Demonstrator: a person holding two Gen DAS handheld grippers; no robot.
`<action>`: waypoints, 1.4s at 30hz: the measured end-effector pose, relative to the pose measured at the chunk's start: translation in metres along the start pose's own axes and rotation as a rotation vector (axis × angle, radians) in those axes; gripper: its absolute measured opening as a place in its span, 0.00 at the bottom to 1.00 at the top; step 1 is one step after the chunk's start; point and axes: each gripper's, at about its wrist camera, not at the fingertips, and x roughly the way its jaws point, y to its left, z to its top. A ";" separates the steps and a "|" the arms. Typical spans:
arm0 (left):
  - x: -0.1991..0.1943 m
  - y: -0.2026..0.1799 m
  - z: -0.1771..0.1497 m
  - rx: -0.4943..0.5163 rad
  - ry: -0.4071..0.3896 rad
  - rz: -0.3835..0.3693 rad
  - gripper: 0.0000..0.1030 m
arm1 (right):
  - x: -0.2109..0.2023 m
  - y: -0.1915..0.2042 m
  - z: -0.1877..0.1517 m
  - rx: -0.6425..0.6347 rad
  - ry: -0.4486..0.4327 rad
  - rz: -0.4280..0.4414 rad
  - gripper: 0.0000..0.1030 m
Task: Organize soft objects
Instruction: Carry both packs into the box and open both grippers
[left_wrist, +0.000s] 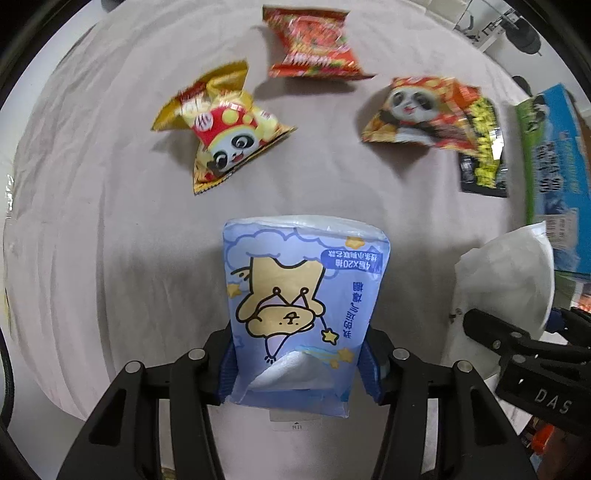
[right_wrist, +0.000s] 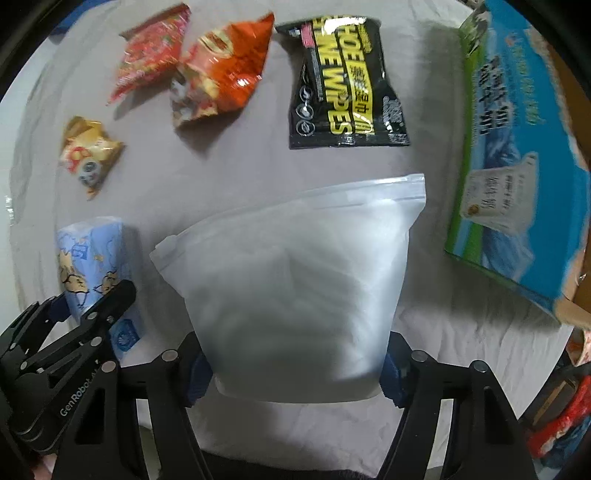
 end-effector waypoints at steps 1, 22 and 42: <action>-0.008 -0.004 -0.001 0.002 -0.011 -0.004 0.49 | -0.007 -0.001 -0.004 -0.004 -0.008 0.012 0.72; -0.210 -0.183 -0.002 0.190 -0.311 -0.132 0.49 | -0.214 -0.211 -0.077 0.113 -0.311 0.192 0.71; -0.112 -0.371 0.116 0.268 -0.106 -0.261 0.49 | -0.151 -0.402 0.040 0.304 -0.300 0.017 0.71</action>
